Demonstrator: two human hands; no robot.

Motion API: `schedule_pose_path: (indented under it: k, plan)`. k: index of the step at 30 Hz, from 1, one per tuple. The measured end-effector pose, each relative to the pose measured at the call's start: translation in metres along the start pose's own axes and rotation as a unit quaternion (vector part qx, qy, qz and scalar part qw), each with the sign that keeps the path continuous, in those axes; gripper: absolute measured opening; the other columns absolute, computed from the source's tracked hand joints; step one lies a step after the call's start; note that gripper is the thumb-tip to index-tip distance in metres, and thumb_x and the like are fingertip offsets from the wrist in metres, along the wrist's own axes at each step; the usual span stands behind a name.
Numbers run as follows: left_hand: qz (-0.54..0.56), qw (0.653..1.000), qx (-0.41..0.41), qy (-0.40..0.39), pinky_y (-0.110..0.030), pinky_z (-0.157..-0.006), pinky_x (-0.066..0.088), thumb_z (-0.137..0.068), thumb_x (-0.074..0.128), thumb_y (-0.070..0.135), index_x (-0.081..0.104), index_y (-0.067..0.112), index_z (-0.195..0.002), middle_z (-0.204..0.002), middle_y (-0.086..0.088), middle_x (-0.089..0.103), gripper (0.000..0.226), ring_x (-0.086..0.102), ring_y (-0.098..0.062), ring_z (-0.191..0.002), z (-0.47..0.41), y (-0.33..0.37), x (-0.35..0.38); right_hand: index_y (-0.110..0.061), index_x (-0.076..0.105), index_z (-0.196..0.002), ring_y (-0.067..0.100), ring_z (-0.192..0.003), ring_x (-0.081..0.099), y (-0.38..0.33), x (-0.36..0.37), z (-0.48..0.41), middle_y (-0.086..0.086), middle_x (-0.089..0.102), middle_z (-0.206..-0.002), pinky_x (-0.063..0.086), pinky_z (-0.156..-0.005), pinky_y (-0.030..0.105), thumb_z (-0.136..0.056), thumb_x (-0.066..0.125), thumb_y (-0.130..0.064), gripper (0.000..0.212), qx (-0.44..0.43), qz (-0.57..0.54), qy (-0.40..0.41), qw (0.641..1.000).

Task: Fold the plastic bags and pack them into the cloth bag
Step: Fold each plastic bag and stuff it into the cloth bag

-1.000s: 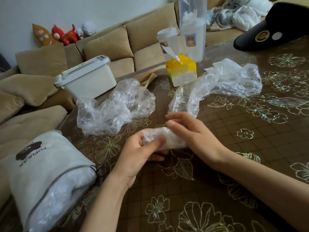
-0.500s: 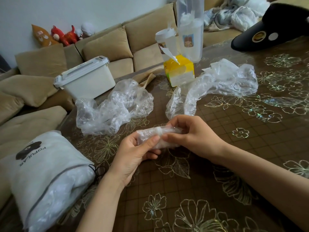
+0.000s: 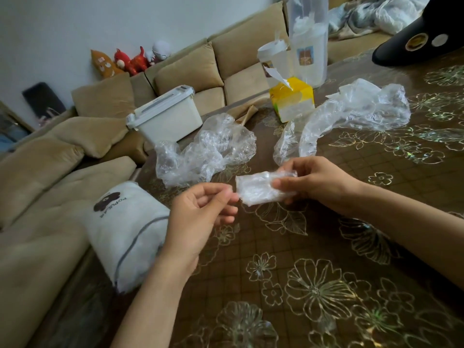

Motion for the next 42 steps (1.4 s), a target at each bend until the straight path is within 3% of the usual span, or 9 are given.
schedule_pose_path:
  k: [5,11,15,18,22,28,34,38,42]
  plan:
    - [-0.247,0.953,0.125,0.121,-0.019,-0.082,0.048,-0.084,0.068,0.016,0.066,0.022,-0.094,-0.096,0.008,0.068,0.012,0.062,-0.006,-0.093,0.032,0.036,-0.090,0.000,0.060,-0.088,0.013,-0.058,0.062,-0.004,0.017,0.015,0.008,0.064,-0.071,0.052,-0.053,0.018,-0.078,0.068,-0.005,0.014,-0.002,0.049,0.006,0.999]
    - [-0.423,0.903,-0.005,0.075,-0.027,-0.107,0.026,-0.083,0.066,0.041,0.037,0.028,-0.141,-0.141,0.015,0.033,0.066,0.026,-0.004,-0.134,0.068,0.006,-0.141,-0.011,0.059,-0.084,0.018,-0.068,0.059,-0.007,0.038,0.024,0.009,0.061,-0.078,0.049,-0.059,0.020,-0.079,0.067,-0.005,0.011,-0.050,0.073,0.053,0.995]
    - [-0.478,0.876,0.005,0.065,-0.032,-0.115,0.010,-0.088,0.060,0.040,0.023,0.023,-0.148,-0.158,0.005,0.011,0.072,0.001,-0.011,-0.145,0.072,-0.020,-0.154,-0.012,0.058,-0.085,0.013,-0.060,0.058,-0.004,0.075,0.036,0.009,0.058,-0.077,0.047,-0.053,0.022,-0.082,0.065,-0.001,0.014,-0.028,0.033,0.044,0.998]
    - [-0.480,0.875,0.013,0.068,-0.036,-0.118,0.008,-0.092,0.055,0.037,0.020,0.023,-0.149,-0.159,0.003,0.006,0.068,-0.001,-0.012,-0.145,0.069,-0.032,-0.151,-0.009,0.057,-0.085,0.004,-0.051,0.058,-0.003,0.109,0.041,0.006,0.057,-0.074,0.049,-0.048,0.018,-0.084,0.061,0.002,0.012,0.012,-0.017,-0.008,1.000]
    - [-0.468,0.877,0.038,0.098,-0.039,-0.118,0.011,-0.096,0.049,0.028,0.023,0.019,-0.149,-0.159,0.000,0.008,0.059,0.002,-0.014,-0.146,0.061,-0.039,-0.145,-0.006,0.062,-0.087,0.017,-0.070,0.060,0.001,0.158,0.031,0.009,0.060,-0.080,0.050,-0.064,0.027,-0.085,0.061,0.002,0.008,0.054,-0.031,-0.079,0.995]
    - [-0.454,0.881,0.049,0.124,-0.038,-0.118,0.009,-0.092,0.055,0.013,0.020,0.018,-0.149,-0.159,-0.002,0.004,0.067,-0.001,-0.016,-0.146,0.050,-0.039,-0.140,-0.008,0.059,-0.087,0.013,-0.058,0.054,-0.006,0.208,-0.006,0.005,0.055,-0.071,0.043,-0.045,0.018,-0.084,0.055,0.003,0.012,0.050,0.034,-0.126,0.990]
    - [-0.387,0.899,0.102,0.176,-0.033,-0.118,0.004,-0.087,0.056,-0.004,0.028,0.016,-0.146,-0.158,-0.005,0.010,0.068,0.000,-0.018,-0.146,0.032,-0.050,-0.135,-0.012,0.053,-0.079,0.015,-0.066,0.053,0.021,0.221,-0.020,0.003,0.057,-0.073,0.048,-0.064,0.033,-0.077,0.068,-0.006,0.016,-0.071,0.137,0.008,0.988]
    - [-0.389,0.905,0.120,0.119,-0.023,-0.114,-0.007,-0.091,0.045,-0.008,0.026,0.014,-0.146,-0.156,0.001,0.014,0.063,-0.002,-0.004,-0.141,0.026,-0.055,-0.134,-0.016,0.047,-0.084,0.003,-0.066,0.047,0.029,0.225,-0.017,-0.007,0.053,-0.078,0.039,-0.059,0.011,-0.078,0.072,-0.018,0.026,-0.104,0.182,0.082,0.974]
    - [-0.292,0.943,0.112,0.117,-0.031,-0.119,0.004,-0.099,0.032,-0.001,0.028,0.016,-0.146,-0.139,0.019,0.015,0.050,0.003,0.005,-0.134,0.034,-0.042,-0.130,-0.017,0.048,-0.098,0.018,-0.093,0.053,0.028,0.227,-0.014,-0.003,0.052,-0.096,0.041,-0.080,0.025,-0.074,0.076,-0.030,0.039,-0.138,0.245,0.197,0.939]
Point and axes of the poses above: each hand's wrist, its own z-axis away from the middle knuckle, its own x-axis out of the palm, y = z × x, the point moved 1 cm from there along -z, towards the middle knuckle
